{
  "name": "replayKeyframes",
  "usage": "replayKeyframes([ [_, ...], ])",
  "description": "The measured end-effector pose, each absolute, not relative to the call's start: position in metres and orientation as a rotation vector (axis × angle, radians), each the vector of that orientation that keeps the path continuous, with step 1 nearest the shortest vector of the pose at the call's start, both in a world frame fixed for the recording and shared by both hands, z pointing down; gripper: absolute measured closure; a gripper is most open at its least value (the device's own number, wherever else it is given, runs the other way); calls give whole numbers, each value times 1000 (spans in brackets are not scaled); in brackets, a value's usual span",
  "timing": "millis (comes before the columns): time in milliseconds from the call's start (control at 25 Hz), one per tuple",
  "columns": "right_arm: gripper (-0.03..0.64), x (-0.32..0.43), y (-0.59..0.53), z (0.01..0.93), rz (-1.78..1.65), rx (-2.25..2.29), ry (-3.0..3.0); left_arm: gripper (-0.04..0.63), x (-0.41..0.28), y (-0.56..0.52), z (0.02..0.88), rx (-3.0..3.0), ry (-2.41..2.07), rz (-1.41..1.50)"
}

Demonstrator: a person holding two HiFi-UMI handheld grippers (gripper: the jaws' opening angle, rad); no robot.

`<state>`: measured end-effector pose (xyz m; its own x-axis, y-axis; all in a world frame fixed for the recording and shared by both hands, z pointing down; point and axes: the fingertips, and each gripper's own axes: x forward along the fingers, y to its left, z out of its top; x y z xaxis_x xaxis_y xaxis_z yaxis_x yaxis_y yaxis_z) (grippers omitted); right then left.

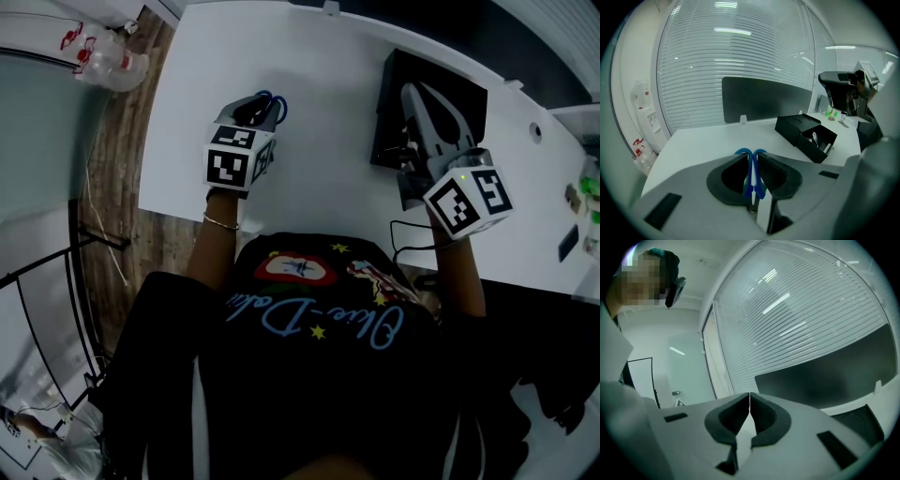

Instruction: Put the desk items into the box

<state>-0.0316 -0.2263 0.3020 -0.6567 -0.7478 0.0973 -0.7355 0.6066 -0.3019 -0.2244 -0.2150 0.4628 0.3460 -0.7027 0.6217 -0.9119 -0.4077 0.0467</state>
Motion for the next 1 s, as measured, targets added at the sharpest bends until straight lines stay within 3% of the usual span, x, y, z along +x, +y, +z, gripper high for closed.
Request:
replayKeyframes([
  [1000, 606, 6, -202, 287, -387, -1342, 2766, 520, -178, -193, 374, 2444, -1427, 575],
])
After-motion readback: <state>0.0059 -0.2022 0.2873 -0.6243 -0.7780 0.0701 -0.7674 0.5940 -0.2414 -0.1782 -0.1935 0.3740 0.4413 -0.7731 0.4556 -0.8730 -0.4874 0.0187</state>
